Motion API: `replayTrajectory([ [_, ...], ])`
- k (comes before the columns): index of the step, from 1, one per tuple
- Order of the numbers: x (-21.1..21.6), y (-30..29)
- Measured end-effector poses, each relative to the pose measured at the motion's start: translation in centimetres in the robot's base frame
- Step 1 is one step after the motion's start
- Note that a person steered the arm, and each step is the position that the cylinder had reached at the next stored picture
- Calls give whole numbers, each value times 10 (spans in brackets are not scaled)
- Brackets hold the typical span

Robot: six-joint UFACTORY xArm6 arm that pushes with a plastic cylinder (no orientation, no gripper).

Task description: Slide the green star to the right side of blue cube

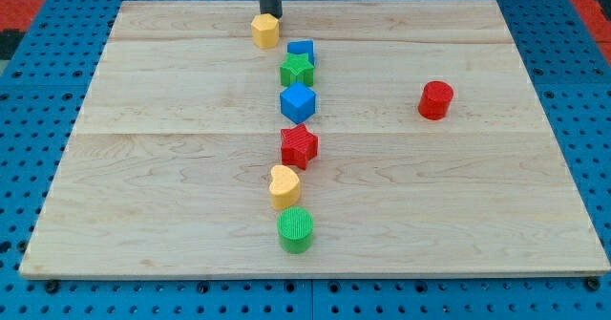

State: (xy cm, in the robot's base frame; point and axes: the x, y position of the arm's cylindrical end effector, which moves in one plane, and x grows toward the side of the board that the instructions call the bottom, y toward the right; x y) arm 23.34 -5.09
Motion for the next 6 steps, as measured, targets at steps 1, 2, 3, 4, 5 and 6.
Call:
replayTrajectory([
  [1, 57, -31],
  [2, 89, 19],
  [3, 107, 79],
  [4, 127, 88],
  [5, 120, 28],
  [6, 165, 65],
])
